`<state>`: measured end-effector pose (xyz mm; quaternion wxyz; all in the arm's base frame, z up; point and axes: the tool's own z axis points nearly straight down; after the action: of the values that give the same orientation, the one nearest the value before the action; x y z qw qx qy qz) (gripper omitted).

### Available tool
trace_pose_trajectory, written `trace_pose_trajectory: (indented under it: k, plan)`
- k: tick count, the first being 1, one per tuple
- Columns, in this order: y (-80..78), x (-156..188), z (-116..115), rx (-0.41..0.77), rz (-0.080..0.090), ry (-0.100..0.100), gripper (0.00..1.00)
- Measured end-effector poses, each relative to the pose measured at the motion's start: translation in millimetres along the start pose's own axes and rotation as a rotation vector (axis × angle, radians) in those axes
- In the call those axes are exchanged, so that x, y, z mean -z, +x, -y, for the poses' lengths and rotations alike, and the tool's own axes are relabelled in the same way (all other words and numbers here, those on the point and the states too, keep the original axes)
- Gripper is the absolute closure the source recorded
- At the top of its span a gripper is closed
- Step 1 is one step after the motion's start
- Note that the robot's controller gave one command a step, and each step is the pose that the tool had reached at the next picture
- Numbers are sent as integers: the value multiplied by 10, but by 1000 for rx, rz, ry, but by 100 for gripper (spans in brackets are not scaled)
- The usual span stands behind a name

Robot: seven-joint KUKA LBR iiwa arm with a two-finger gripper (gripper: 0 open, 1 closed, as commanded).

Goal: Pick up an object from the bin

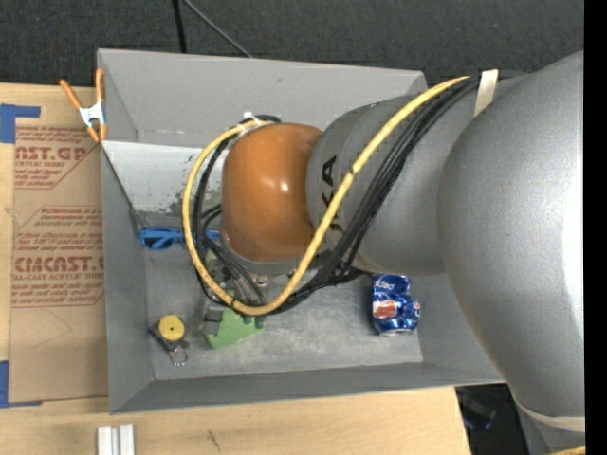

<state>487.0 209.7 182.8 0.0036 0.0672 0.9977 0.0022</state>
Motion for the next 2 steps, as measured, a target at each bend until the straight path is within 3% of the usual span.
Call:
trace_pose_trajectory:
  k: [1, 2]
  plan:
    - [14, -48, 9, 1, -6, 4, 0]
    - [-285, -1038, 63, -155, 25, -13, 0]
